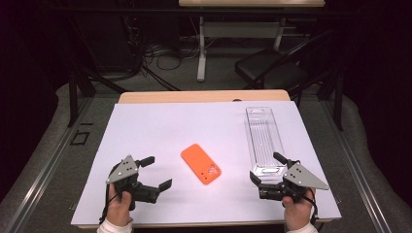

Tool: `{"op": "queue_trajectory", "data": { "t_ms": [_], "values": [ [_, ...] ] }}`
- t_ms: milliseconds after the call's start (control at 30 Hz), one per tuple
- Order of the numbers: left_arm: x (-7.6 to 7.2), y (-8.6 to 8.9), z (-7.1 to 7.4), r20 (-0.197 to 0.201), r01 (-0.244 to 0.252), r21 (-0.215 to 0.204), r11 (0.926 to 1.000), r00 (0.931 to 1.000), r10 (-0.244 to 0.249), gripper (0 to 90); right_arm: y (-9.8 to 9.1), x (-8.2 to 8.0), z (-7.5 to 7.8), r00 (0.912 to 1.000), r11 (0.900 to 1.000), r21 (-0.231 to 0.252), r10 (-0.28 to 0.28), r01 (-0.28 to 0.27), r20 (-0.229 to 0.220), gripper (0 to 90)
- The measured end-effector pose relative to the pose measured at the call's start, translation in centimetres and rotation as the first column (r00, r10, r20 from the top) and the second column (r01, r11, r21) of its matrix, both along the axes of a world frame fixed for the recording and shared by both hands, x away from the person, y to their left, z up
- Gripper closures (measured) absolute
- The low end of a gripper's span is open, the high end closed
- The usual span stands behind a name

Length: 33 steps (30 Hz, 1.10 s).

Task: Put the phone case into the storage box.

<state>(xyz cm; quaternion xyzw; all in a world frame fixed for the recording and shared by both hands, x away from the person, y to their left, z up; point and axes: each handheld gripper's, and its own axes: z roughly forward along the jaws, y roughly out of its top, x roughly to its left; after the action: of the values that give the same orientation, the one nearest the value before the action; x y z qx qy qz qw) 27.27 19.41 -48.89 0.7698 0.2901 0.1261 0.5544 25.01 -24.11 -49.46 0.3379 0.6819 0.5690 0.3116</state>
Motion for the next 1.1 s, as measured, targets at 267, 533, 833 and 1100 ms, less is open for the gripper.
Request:
{"op": "queue_trajectory", "data": {
  "t_ms": [267, 533, 833, 1100],
  "values": [
    [1.8, -2.7, 0.2, -0.076, 0.071, 0.055, 0.9960, 0.9949, -0.067, 0.4, -0.2, 0.0, 0.0, 0.9999, 1.0000, 0.007, -0.007, 0.007, -0.008, 1.5],
    [2.8, -5.1, 0.3, -0.100, 0.071, 0.098, 0.9927, 0.9931, -0.061, 0.5, -0.1, 0.2, -0.2, 0.9998, 1.0000, 0.003, 0.002, -0.002, -0.017, 1.9],
    [4.8, -6.8, 1.9, -0.139, 0.048, 0.127, 0.9908, 0.9898, -0.030, 15.7, -0.3, 0.2, -0.2, 0.9998, 1.0000, 0.006, -0.003, 0.003, -0.020, 2.4],
    [6.7, -7.5, 2.8, -0.132, 0.005, 0.160, 0.9871, 0.9912, 0.016, 26.8, -0.2, 0.2, -0.2, 0.9998, 1.0000, -0.004, -0.002, 0.002, -0.019, 2.6]
  ]
}}
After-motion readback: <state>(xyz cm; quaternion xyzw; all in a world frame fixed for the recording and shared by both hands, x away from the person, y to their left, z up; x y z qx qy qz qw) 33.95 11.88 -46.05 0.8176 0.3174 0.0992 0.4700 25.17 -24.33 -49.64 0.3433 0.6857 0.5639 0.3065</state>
